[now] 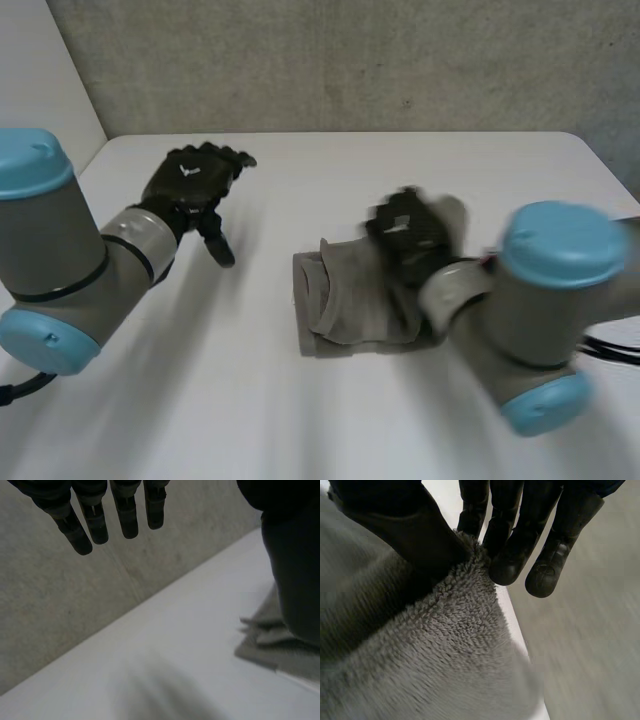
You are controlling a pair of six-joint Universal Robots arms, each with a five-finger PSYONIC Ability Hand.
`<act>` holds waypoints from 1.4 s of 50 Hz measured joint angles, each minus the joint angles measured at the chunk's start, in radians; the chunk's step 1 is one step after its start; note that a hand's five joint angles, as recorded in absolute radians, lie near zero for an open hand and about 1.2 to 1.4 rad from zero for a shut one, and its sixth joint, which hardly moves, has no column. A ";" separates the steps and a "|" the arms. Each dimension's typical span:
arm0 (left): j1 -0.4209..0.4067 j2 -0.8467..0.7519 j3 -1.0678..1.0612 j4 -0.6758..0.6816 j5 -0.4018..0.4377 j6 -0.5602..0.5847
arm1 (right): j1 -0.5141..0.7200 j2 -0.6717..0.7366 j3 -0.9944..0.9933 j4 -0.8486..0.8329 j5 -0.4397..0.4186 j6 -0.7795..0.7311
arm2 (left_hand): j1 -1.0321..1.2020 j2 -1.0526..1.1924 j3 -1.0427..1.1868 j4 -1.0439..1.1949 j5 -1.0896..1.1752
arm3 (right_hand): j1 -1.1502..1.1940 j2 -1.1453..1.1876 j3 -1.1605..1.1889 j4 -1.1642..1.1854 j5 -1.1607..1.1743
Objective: Fold the towel.
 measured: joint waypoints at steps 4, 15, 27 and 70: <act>0.005 0.039 0.005 0.000 0.000 -0.051 | 0.163 0.093 -0.070 0.000 -0.075 -0.026 | 0.000 0.000 0.000 0.000 0.000 | 0.000 0.001 0.000 0.000 0.000; 0.007 0.061 0.003 0.000 0.003 -0.079 | 0.247 0.133 -0.071 0.002 -0.110 -0.032 | 0.000 0.000 0.000 0.000 0.000 | -0.634 -0.626 -0.639 -0.645 -0.642; -0.052 -0.019 0.064 0.000 -0.003 -0.083 | 0.092 -0.110 0.056 0.011 -0.009 0.267 | -0.003 0.000 0.000 0.000 0.000 | -1.088 -1.053 -1.092 -1.088 -1.102; -0.211 -0.158 0.176 -0.086 -0.179 -0.106 | -0.056 -0.022 -0.138 0.282 -0.008 0.583 | -0.004 0.000 -0.004 0.000 -0.001 | -1.093 -1.053 -1.092 -1.088 -1.102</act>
